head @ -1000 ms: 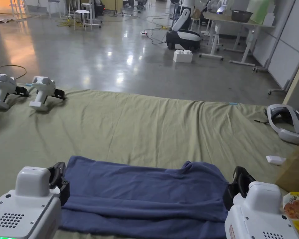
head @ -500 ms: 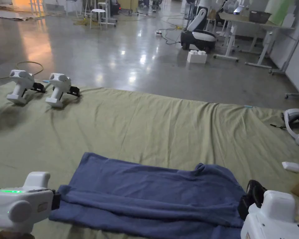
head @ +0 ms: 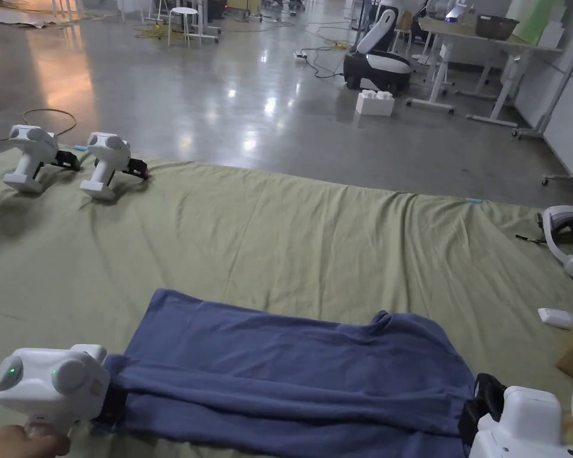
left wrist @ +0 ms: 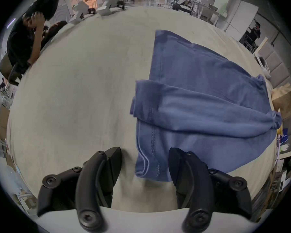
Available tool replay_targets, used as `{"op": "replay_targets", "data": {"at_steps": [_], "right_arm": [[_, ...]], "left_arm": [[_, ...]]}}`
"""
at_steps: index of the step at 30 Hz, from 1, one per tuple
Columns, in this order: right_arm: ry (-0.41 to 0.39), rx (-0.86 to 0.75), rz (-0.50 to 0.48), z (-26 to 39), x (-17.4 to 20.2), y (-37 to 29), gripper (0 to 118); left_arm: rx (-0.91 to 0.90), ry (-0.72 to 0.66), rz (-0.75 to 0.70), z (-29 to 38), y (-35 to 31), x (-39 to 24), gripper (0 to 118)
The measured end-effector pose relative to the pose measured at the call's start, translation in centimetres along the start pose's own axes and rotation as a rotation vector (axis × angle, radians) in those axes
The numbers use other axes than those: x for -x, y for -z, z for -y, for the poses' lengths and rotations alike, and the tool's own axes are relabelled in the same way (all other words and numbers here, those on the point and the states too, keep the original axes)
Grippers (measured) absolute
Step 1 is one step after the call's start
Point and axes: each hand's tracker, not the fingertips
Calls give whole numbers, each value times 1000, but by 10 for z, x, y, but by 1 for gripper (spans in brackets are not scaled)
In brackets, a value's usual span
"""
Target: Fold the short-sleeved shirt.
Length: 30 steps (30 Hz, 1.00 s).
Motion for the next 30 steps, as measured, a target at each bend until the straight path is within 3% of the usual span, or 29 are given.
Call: {"op": "replay_targets", "data": {"at_steps": [3,4,8,9,11,12,13,16,19,25,30], "right_arm": [[6,23,4,5,-5,3,5],[14,32,5,7,-7,4,5],[37,77,29,8,-19,9,5],[40,90,39,8,-23,11,5],[35,144,62,7,-35,18,8],[38,169,54,7,-42,23,16],[31,218,31,6,-51,29,33],[16,362,-13,7,-72,52,58],[-10,484,-39,14,-84,74,68],[-77,714,-153,50,-77,117,74],[-110,785,-151,80,-60,144,77]], "left_arm": [[-4,25,-30,0,0,-7,66],[-8,29,-12,1,0,-8,61],[-25,31,34,4,-4,-5,17],[-31,28,54,5,-5,-4,11],[-46,37,54,9,-9,-2,10],[-60,42,58,10,-12,-1,10],[-72,41,62,12,-15,0,10],[-98,6,84,14,-23,7,10],[-115,13,82,16,-30,9,10],[-126,39,62,20,-40,-4,10],[-113,46,43,24,-40,-13,10]]}}
